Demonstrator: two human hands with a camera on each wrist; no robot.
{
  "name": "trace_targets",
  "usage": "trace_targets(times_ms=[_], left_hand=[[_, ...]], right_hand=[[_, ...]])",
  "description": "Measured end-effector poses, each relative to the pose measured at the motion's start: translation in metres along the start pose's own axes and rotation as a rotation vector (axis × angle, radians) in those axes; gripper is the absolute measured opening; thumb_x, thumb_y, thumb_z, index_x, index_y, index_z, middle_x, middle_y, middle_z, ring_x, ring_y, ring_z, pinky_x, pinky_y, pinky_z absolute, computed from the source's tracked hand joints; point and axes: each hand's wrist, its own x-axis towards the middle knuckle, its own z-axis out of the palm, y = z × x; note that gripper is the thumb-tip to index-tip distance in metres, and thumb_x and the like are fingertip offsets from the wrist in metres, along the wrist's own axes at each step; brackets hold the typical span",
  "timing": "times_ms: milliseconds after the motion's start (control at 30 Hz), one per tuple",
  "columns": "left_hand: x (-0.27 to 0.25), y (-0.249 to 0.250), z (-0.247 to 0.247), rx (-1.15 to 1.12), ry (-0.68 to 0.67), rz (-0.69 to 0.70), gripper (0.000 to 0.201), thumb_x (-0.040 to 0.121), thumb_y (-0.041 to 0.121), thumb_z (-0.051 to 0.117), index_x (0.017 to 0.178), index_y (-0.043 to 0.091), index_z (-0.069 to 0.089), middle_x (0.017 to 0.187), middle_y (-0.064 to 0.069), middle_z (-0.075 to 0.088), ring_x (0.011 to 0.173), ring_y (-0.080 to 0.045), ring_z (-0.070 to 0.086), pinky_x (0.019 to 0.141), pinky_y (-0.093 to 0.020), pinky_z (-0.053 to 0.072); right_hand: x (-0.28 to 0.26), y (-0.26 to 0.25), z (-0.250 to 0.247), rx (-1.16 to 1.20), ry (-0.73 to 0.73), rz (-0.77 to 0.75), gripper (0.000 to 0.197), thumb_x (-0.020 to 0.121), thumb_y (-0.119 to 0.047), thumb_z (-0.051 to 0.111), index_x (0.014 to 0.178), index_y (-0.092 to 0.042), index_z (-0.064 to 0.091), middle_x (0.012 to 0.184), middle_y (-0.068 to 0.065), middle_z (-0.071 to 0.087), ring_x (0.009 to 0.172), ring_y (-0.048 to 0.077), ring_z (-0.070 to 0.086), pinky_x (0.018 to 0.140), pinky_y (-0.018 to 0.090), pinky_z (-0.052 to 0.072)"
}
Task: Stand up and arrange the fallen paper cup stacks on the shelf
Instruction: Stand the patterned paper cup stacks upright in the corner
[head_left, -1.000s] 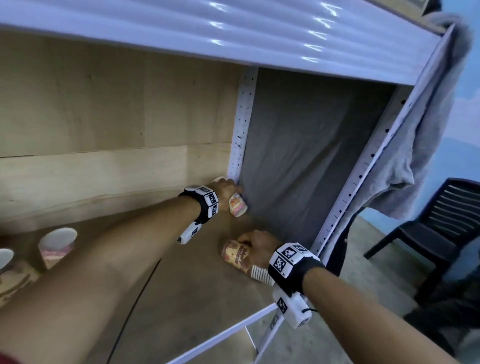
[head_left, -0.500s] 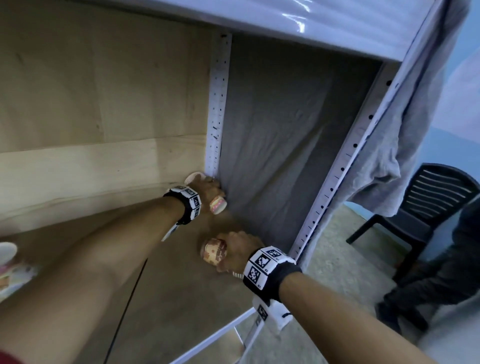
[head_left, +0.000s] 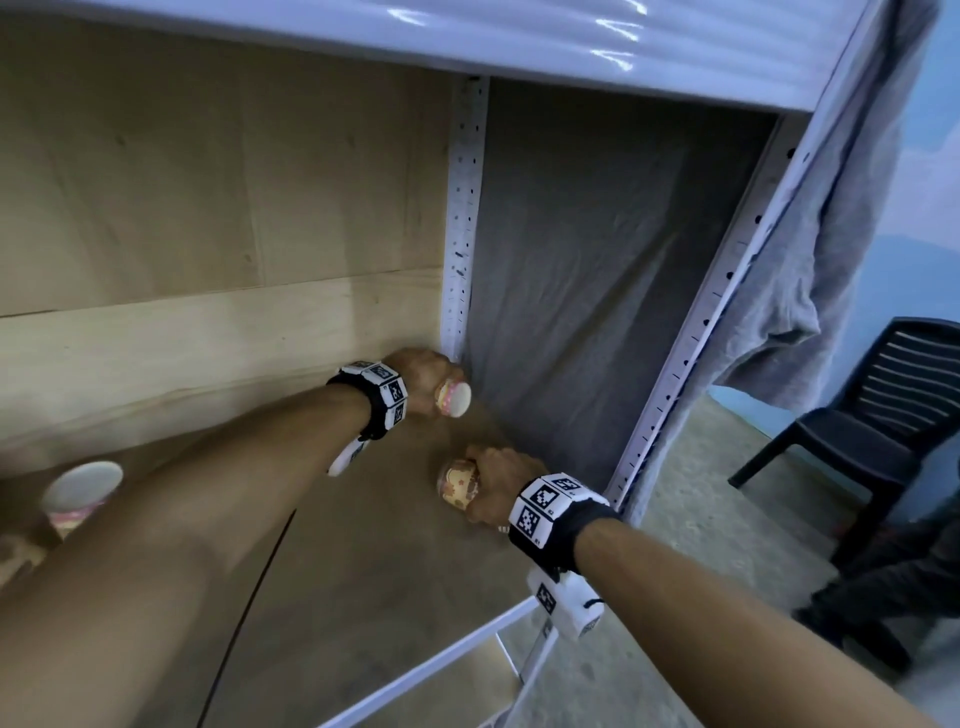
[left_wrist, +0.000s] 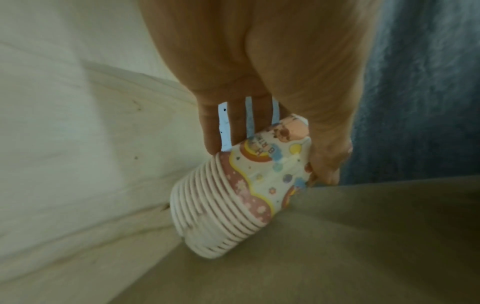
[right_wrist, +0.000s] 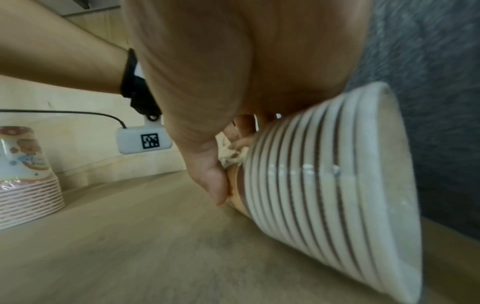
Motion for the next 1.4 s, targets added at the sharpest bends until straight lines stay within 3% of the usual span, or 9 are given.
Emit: trace_targets(times_ms=[167, 300, 433, 533, 700, 800, 867, 1000, 1400], left_hand=[[-0.031, -0.008, -0.026, -0.14, 0.025, -0.11, 0.047, 0.062, 0.042, 0.08, 0.103, 0.027, 0.062, 0.098, 0.003, 0.07, 0.091, -0.023, 0.066, 0.075, -0.033, 0.055], [-0.059, -0.016, -0.045, -0.21, 0.036, -0.214, 0.053, 0.06, 0.038, 0.084, 0.103, 0.025, 0.057, 0.101, -0.003, 0.067, 0.09, -0.026, 0.065, 0.074, -0.035, 0.057], [-0.09, -0.025, -0.058, -0.279, -0.008, -0.316, 0.057, 0.063, 0.032, 0.084, 0.11, 0.024, 0.054, 0.104, -0.004, 0.065, 0.091, -0.026, 0.064, 0.076, -0.038, 0.058], [-0.11, -0.029, -0.062, -0.318, -0.059, -0.385, 0.06, 0.066, 0.028, 0.083, 0.116, 0.024, 0.051, 0.107, -0.005, 0.061, 0.091, -0.025, 0.065, 0.074, -0.039, 0.059], [-0.137, -0.032, -0.061, -0.368, -0.104, -0.452, 0.058, 0.066, 0.024, 0.082, 0.114, 0.027, 0.05, 0.111, -0.004, 0.059, 0.091, -0.024, 0.067, 0.067, -0.033, 0.058], [-0.147, -0.034, -0.058, -0.389, -0.121, -0.478, 0.058, 0.067, 0.021, 0.082, 0.116, 0.025, 0.05, 0.112, -0.005, 0.058, 0.092, -0.025, 0.068, 0.067, -0.034, 0.059], [-0.152, -0.034, -0.055, -0.396, -0.124, -0.494, 0.061, 0.069, 0.02, 0.082, 0.121, 0.023, 0.05, 0.114, -0.004, 0.056, 0.095, -0.025, 0.065, 0.071, -0.034, 0.059], [-0.158, -0.033, -0.048, -0.394, -0.121, -0.496, 0.06, 0.07, 0.02, 0.081, 0.121, 0.023, 0.049, 0.116, -0.003, 0.054, 0.097, -0.023, 0.059, 0.068, -0.031, 0.053], [-0.16, -0.029, -0.046, -0.388, -0.123, -0.491, 0.057, 0.072, 0.036, 0.08, 0.121, 0.024, 0.053, 0.119, -0.002, 0.055, 0.101, -0.021, 0.056, 0.074, -0.028, 0.048]], right_hand=[[-0.006, -0.015, -0.012, 0.027, 0.026, 0.0, 0.062, 0.075, -0.027, 0.071, 0.13, -0.02, 0.043, 0.118, 0.007, 0.062, 0.104, 0.032, 0.063, 0.08, 0.034, 0.05], [-0.008, -0.029, -0.027, 0.08, 0.079, 0.001, 0.063, 0.076, -0.025, 0.069, 0.129, -0.02, 0.036, 0.102, 0.003, 0.06, 0.089, 0.029, 0.062, 0.07, 0.031, 0.044], [-0.005, -0.053, -0.043, 0.167, 0.124, -0.002, 0.076, 0.069, -0.024, 0.068, 0.135, -0.019, 0.031, 0.1, 0.002, 0.062, 0.085, 0.027, 0.063, 0.073, 0.032, 0.054], [-0.001, -0.068, -0.048, 0.215, 0.186, 0.008, 0.055, 0.069, -0.025, 0.068, 0.118, -0.019, 0.043, 0.105, -0.005, 0.062, 0.091, 0.02, 0.065, 0.075, 0.028, 0.053], [0.002, -0.093, -0.05, 0.201, 0.212, -0.008, 0.055, 0.069, -0.04, 0.069, 0.108, -0.02, 0.036, 0.106, 0.009, 0.061, 0.096, 0.034, 0.064, 0.076, 0.035, 0.055], [0.004, -0.1, -0.048, 0.182, 0.233, -0.034, 0.05, 0.069, -0.045, 0.064, 0.098, -0.03, 0.027, 0.1, 0.003, 0.063, 0.096, 0.033, 0.063, 0.078, 0.037, 0.055], [-0.003, -0.103, -0.051, 0.195, 0.226, -0.045, 0.045, 0.079, -0.035, 0.066, 0.108, -0.024, 0.035, 0.096, -0.003, 0.056, 0.097, 0.028, 0.06, 0.077, 0.031, 0.048], [-0.007, -0.107, -0.05, 0.191, 0.178, -0.045, 0.054, 0.088, -0.027, 0.064, 0.133, -0.01, 0.038, 0.124, 0.009, 0.059, 0.112, 0.031, 0.059, 0.075, 0.029, 0.041], [-0.007, -0.106, -0.054, 0.224, 0.119, -0.059, 0.063, 0.085, -0.05, 0.06, 0.137, -0.021, 0.04, 0.126, 0.007, 0.06, 0.114, 0.03, 0.058, 0.081, 0.029, 0.044]])
